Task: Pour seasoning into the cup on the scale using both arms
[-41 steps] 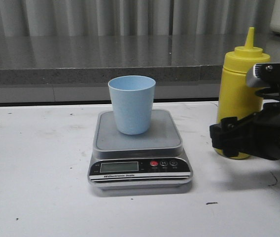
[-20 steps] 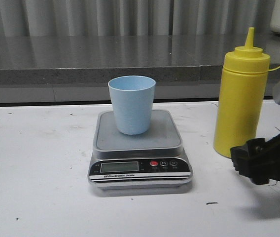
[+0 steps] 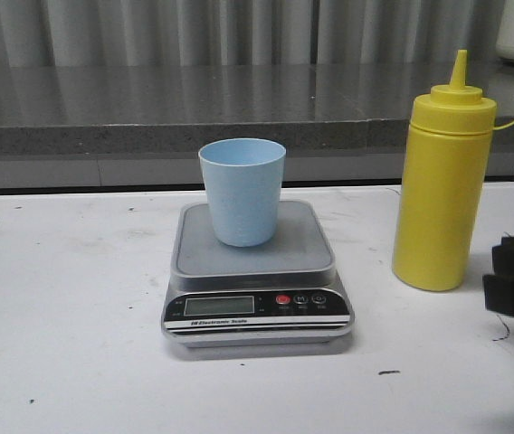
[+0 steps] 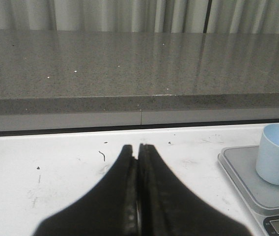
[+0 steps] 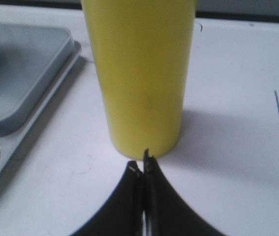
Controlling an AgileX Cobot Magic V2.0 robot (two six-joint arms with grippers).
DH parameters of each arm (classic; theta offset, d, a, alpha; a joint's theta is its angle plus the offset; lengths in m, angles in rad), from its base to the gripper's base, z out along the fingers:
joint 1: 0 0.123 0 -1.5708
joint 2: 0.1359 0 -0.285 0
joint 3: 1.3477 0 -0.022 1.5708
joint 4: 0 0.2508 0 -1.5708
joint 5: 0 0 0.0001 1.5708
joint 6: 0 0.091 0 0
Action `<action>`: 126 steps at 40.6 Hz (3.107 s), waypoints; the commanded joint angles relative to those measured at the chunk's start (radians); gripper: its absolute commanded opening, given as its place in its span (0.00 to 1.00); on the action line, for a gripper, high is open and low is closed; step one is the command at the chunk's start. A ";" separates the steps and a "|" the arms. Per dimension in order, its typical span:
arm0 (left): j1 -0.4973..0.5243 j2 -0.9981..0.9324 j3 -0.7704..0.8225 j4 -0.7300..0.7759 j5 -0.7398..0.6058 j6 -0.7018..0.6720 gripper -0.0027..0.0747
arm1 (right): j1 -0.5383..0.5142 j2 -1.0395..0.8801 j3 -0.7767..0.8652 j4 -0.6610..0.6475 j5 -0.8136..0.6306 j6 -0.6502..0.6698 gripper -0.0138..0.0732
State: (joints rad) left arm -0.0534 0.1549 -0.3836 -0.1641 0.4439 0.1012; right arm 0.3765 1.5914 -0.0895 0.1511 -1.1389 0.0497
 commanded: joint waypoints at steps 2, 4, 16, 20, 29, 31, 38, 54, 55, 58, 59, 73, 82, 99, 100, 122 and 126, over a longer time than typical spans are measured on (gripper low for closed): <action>0.004 0.011 -0.028 -0.010 -0.079 -0.003 0.01 | -0.002 -0.140 -0.003 -0.015 -0.125 -0.038 0.03; 0.004 0.011 -0.028 -0.010 -0.079 -0.003 0.01 | -0.002 -0.194 -0.003 -0.015 -0.098 -0.056 0.03; 0.004 0.011 -0.028 -0.010 -0.079 -0.003 0.01 | -0.002 -0.616 -0.105 0.028 0.321 -0.147 0.03; 0.004 0.011 -0.028 -0.010 -0.079 -0.003 0.01 | -0.002 -0.756 -0.176 0.029 0.520 -0.178 0.03; 0.004 0.011 -0.028 -0.010 -0.079 -0.003 0.01 | -0.002 -0.988 -0.305 0.029 0.849 -0.211 0.03; 0.004 0.011 -0.028 -0.010 -0.079 -0.003 0.01 | -0.002 -1.020 -0.309 0.029 0.890 -0.211 0.03; 0.004 0.011 -0.028 -0.010 -0.079 -0.003 0.01 | -0.002 -1.104 -0.309 0.028 1.015 -0.211 0.02; 0.004 0.011 -0.028 -0.010 -0.079 -0.003 0.01 | -0.002 -1.115 -0.308 0.028 1.029 -0.211 0.02; 0.004 0.011 -0.028 -0.010 -0.079 -0.003 0.01 | -0.002 -1.115 -0.308 0.028 1.029 -0.211 0.02; 0.004 0.011 -0.028 -0.010 -0.079 -0.003 0.01 | -0.002 -1.115 -0.308 0.028 1.029 -0.211 0.02; 0.004 0.011 -0.028 -0.010 -0.079 -0.003 0.01 | -0.002 -1.115 -0.308 0.028 1.029 -0.211 0.02; 0.004 0.011 -0.028 -0.010 -0.079 -0.003 0.01 | -0.002 -1.115 -0.308 0.028 1.029 -0.211 0.02; 0.004 0.011 -0.028 -0.010 -0.079 -0.003 0.01 | -0.002 -1.115 -0.308 0.028 1.029 -0.211 0.02; 0.004 0.011 -0.028 -0.010 -0.079 -0.003 0.01 | -0.002 -1.115 -0.308 0.028 1.029 -0.211 0.02; 0.004 0.011 -0.028 -0.010 -0.079 -0.003 0.01 | -0.002 -1.115 -0.308 0.028 1.029 -0.211 0.02; 0.020 -0.136 0.160 0.114 -0.258 -0.167 0.01 | -0.002 -1.115 -0.307 0.028 1.029 -0.211 0.02; 0.043 -0.181 0.234 0.114 -0.262 -0.167 0.01 | -0.002 -1.115 -0.307 0.028 1.029 -0.211 0.02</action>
State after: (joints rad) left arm -0.0248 -0.0056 -0.1658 -0.0545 0.2713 -0.0489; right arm 0.3765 0.4761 -0.3606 0.1850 -0.0351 -0.1528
